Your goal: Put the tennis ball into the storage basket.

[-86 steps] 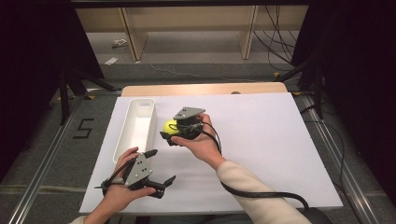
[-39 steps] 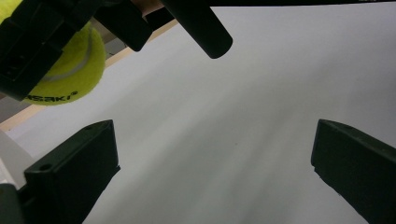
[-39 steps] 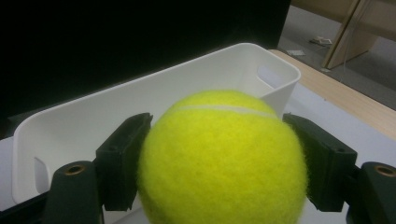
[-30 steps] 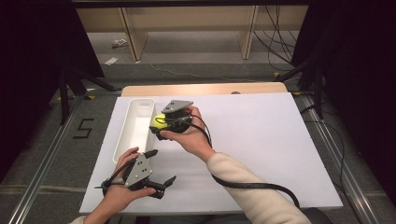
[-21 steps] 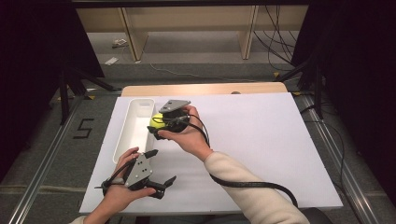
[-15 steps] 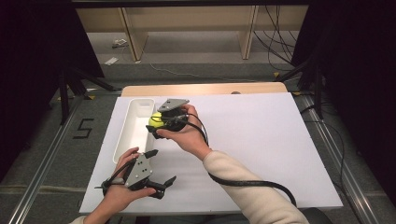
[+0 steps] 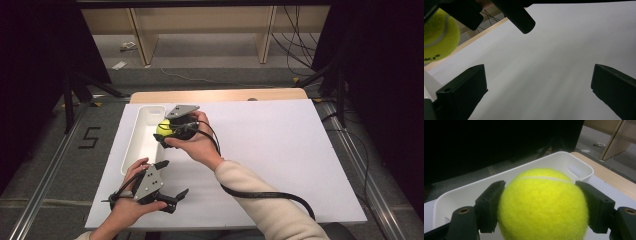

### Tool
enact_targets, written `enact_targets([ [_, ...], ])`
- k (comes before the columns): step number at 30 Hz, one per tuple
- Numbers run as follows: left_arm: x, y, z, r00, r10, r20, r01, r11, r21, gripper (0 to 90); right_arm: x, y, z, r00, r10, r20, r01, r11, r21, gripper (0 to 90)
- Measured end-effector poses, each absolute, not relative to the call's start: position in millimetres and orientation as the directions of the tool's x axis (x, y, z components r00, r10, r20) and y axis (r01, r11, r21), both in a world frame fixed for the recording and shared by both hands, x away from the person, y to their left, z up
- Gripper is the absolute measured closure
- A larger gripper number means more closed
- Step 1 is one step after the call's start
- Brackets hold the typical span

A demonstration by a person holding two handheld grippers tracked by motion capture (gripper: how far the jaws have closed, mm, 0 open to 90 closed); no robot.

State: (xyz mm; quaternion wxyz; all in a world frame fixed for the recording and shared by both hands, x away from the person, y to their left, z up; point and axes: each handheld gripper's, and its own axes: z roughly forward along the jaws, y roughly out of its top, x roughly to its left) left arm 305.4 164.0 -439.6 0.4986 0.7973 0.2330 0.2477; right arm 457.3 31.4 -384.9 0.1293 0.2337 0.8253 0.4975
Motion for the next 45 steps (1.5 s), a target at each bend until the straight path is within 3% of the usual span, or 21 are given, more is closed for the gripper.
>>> enact_targets([
  [45,305,163,-440,0.777,0.608,0.165,0.119,-0.399,0.909,0.0,467,55,-386,-0.867,0.497,0.033,0.265,0.404,0.876,27.2],
])
